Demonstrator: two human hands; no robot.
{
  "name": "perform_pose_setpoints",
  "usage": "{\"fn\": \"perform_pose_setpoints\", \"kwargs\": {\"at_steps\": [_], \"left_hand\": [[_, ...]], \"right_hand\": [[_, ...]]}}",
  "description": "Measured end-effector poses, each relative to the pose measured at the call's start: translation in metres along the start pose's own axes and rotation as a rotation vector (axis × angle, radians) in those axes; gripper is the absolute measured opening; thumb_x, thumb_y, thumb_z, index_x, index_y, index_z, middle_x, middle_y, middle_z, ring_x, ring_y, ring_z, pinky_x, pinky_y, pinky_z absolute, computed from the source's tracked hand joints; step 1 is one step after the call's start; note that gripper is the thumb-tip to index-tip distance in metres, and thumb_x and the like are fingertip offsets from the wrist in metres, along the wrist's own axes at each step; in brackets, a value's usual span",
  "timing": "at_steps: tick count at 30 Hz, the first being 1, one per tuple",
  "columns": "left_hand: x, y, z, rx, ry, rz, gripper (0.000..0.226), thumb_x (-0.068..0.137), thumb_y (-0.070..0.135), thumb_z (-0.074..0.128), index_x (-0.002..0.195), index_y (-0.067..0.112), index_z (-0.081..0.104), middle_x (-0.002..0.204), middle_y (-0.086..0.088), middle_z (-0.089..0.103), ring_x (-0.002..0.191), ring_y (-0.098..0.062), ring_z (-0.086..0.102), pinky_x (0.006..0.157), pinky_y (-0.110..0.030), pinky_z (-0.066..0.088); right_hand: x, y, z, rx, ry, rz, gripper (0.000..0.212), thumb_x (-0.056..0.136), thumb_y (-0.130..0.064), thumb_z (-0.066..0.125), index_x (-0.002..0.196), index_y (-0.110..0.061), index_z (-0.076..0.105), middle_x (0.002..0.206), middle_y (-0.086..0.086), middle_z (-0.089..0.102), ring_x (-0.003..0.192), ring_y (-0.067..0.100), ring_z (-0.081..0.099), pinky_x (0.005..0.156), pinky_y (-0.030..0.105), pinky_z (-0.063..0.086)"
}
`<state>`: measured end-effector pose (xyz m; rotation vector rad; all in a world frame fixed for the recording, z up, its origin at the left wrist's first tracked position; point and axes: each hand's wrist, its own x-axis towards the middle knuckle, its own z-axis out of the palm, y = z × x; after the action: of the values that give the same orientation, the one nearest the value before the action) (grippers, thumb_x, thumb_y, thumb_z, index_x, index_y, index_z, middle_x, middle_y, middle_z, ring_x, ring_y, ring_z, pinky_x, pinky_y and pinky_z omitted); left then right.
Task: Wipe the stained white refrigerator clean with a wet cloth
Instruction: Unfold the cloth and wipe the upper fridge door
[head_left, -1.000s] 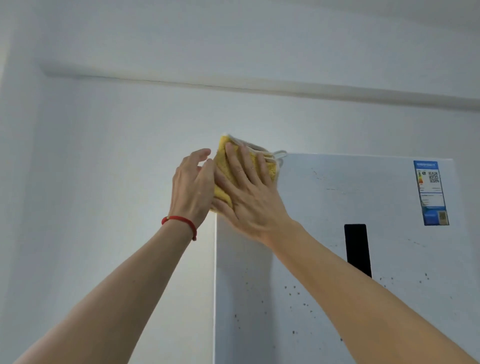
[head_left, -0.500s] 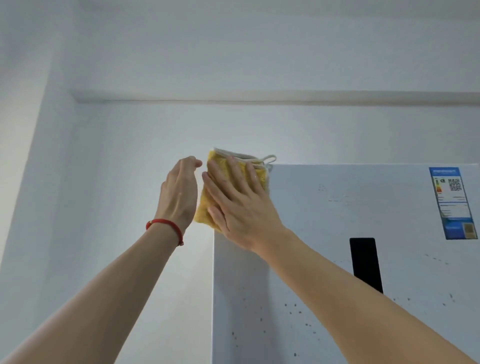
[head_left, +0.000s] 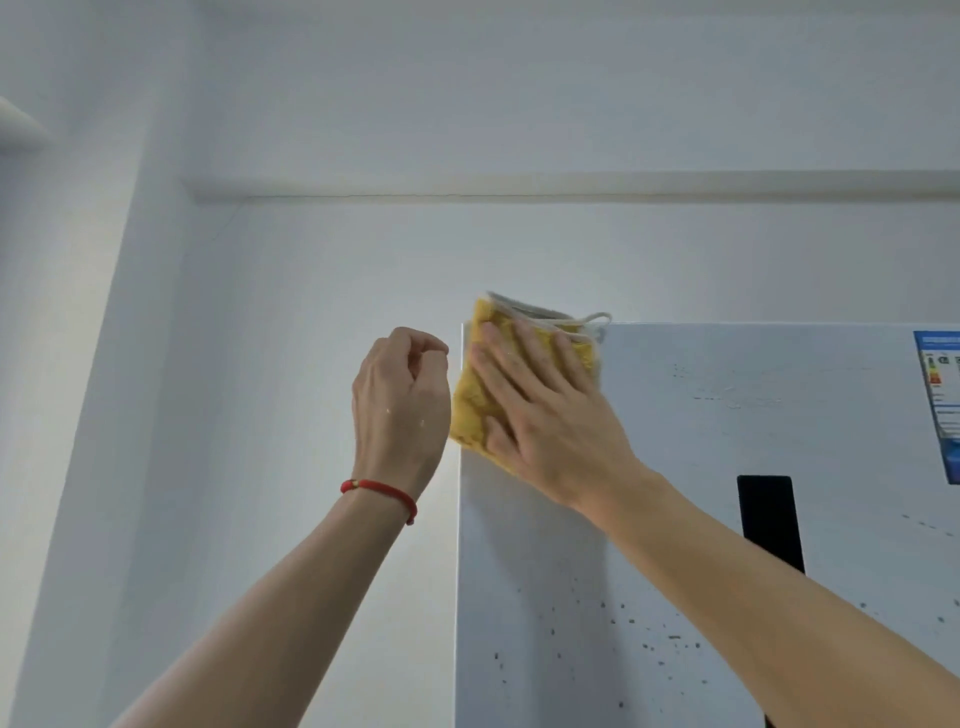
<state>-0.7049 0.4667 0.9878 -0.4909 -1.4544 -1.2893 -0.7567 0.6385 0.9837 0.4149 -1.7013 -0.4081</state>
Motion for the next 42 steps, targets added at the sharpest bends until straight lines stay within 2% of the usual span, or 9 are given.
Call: {"fn": "perform_pose_setpoints", "kwargs": {"at_steps": [6, 14, 16, 20, 25, 31, 35, 39, 42], "left_hand": [[0.0, -0.013, -0.02, 0.03, 0.026, -0.014, 0.021, 0.094, 0.009, 0.048, 0.093, 0.02, 0.067, 0.086, 0.003, 0.064, 0.066, -0.01, 0.048, 0.063, -0.026, 0.036], [-0.009, -0.022, -0.016, 0.052, -0.006, -0.008, 0.017, 0.092, 0.007, 0.054, 0.097, 0.02, 0.064, 0.087, 0.002, 0.064, 0.082, -0.007, 0.055, 0.069, -0.019, 0.044], [-0.008, -0.024, -0.016, 0.073, 0.004, 0.024, 0.017, 0.092, 0.008, 0.054, 0.098, 0.019, 0.064, 0.09, 0.004, 0.063, 0.083, -0.008, 0.056, 0.072, -0.021, 0.044], [-0.001, -0.015, 0.003, 0.243, 0.029, 0.242, 0.02, 0.085, 0.014, 0.052, 0.1, 0.019, 0.065, 0.099, 0.006, 0.059, 0.094, -0.018, 0.052, 0.078, -0.03, 0.045], [0.001, 0.022, 0.049, 0.368, -0.108, 0.49, 0.033, 0.082, 0.026, 0.043, 0.101, 0.018, 0.068, 0.106, 0.005, 0.06, 0.108, -0.02, 0.048, 0.088, -0.038, 0.044], [-0.008, 0.029, 0.073, 0.412, -0.208, 0.529, 0.031, 0.078, 0.019, 0.047, 0.099, 0.019, 0.07, 0.105, 0.006, 0.065, 0.114, -0.023, 0.047, 0.093, -0.038, 0.04], [-0.02, 0.036, 0.087, 0.362, -0.252, 0.537, 0.033, 0.076, 0.015, 0.048, 0.099, 0.018, 0.07, 0.101, 0.004, 0.065, 0.112, -0.021, 0.047, 0.09, -0.039, 0.045], [-0.033, 0.052, 0.108, 0.296, -0.264, 0.586, 0.034, 0.078, 0.018, 0.044, 0.099, 0.019, 0.07, 0.103, 0.006, 0.064, 0.11, -0.017, 0.046, 0.088, -0.036, 0.047], [-0.045, 0.061, 0.124, 0.276, -0.238, 0.639, 0.03, 0.078, 0.016, 0.048, 0.1, 0.017, 0.07, 0.108, 0.007, 0.065, 0.109, -0.017, 0.048, 0.088, -0.038, 0.047]], "right_hand": [[0.008, 0.0, -0.003, 0.039, 0.054, 0.281, 0.069, 0.103, -0.044, 0.033, 0.163, -0.012, 0.027, 0.173, 0.005, 0.014, 0.159, 0.036, 0.01, 0.126, 0.062, 0.009], [-0.021, -0.017, 0.005, 0.037, 0.049, -0.083, 0.063, 0.106, -0.047, 0.039, 0.161, -0.015, 0.035, 0.172, 0.003, 0.017, 0.16, 0.032, 0.01, 0.124, 0.061, 0.017], [-0.018, -0.007, 0.001, 0.011, 0.036, -0.044, 0.066, 0.105, -0.048, 0.038, 0.162, -0.017, 0.031, 0.173, 0.004, 0.015, 0.16, 0.031, 0.008, 0.124, 0.06, 0.018], [0.009, -0.036, 0.004, 0.073, 0.008, 0.269, 0.074, 0.101, -0.045, 0.028, 0.166, -0.012, 0.011, 0.173, 0.017, -0.002, 0.158, 0.043, -0.008, 0.124, 0.065, 0.003], [-0.013, 0.006, -0.003, 0.085, -0.058, 0.161, 0.082, 0.102, -0.048, 0.038, 0.166, -0.012, 0.0, 0.173, 0.013, -0.011, 0.158, 0.036, -0.017, 0.126, 0.062, -0.001], [-0.104, 0.131, -0.016, 0.085, -0.092, 0.57, 0.082, 0.095, -0.051, 0.015, 0.164, -0.018, -0.015, 0.17, 0.009, -0.026, 0.156, 0.033, -0.023, 0.125, 0.063, -0.005], [-0.087, 0.13, -0.025, 0.164, -0.107, 0.879, 0.084, 0.095, -0.048, 0.017, 0.163, -0.013, -0.015, 0.169, 0.011, -0.028, 0.155, 0.036, -0.027, 0.123, 0.063, -0.01], [-0.054, 0.077, -0.031, 0.278, -0.134, 0.397, 0.081, 0.1, -0.035, 0.043, 0.165, -0.022, -0.004, 0.17, -0.001, -0.025, 0.154, 0.026, -0.032, 0.124, 0.061, -0.014], [-0.064, 0.083, -0.032, 0.244, -0.207, 0.131, 0.08, 0.098, -0.042, 0.036, 0.165, -0.025, -0.005, 0.172, -0.008, -0.016, 0.155, 0.018, -0.029, 0.125, 0.061, -0.011]]}}
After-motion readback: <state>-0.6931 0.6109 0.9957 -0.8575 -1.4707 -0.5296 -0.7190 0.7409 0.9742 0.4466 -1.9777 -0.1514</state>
